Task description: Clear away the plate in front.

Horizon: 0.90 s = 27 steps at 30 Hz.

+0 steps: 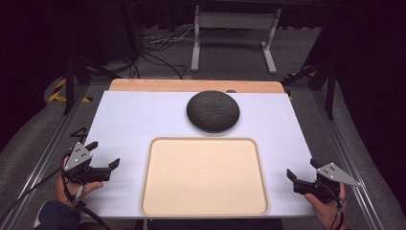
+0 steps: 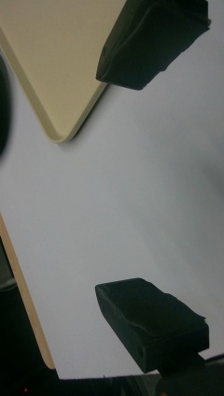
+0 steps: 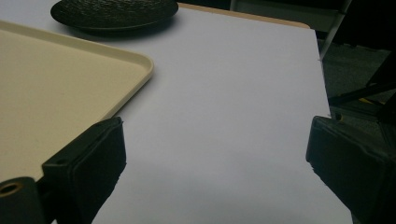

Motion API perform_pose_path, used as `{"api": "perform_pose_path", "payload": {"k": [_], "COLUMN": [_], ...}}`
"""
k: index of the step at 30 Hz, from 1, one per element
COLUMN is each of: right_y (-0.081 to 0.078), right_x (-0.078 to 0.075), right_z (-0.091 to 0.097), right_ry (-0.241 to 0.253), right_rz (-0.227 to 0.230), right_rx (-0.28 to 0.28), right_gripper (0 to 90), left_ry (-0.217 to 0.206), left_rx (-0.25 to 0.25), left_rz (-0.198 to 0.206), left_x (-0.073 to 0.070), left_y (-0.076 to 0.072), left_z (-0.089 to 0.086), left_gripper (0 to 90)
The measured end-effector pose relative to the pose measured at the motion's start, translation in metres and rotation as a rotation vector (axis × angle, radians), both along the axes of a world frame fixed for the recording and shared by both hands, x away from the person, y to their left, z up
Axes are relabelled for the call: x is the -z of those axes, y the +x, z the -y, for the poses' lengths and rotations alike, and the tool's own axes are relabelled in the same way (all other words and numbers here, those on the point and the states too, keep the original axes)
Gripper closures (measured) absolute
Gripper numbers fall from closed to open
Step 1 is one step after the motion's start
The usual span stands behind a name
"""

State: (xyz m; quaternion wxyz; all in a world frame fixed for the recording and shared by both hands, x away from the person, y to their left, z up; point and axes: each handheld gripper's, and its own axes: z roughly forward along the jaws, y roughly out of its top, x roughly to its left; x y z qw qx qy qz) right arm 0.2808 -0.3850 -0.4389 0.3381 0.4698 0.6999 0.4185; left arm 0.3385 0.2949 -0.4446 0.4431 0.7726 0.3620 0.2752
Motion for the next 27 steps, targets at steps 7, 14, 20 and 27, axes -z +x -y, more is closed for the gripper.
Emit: {"api": "perform_pose_path", "payload": {"k": [7,14,20,27], "right_y": [-0.002,-0.001,0.000,0.000], "right_x": [-0.002,-0.002,0.000,-0.001], "right_z": [-0.002,-0.004,-0.002,-0.002], "right_ry": [-0.003,-0.010,0.001,0.005], "right_rz": [0.010,0.003,-0.002,0.000], "right_rx": [0.000,-0.004,0.000,0.001], "right_gripper": [5.4,5.4,5.4,5.5], "left_ry": [0.031,0.030,0.050,0.093], "left_rx": [0.065,0.077,0.074,0.110], "left_rz": [0.006,-0.001,0.013,0.001], "left_x": [0.001,0.000,-0.008,-0.013], "left_y": [-0.006,-0.004,0.002,0.012], "left_z": [0.004,0.003,0.009,0.017], "left_gripper": [4.0,5.6,5.8,7.4]}}
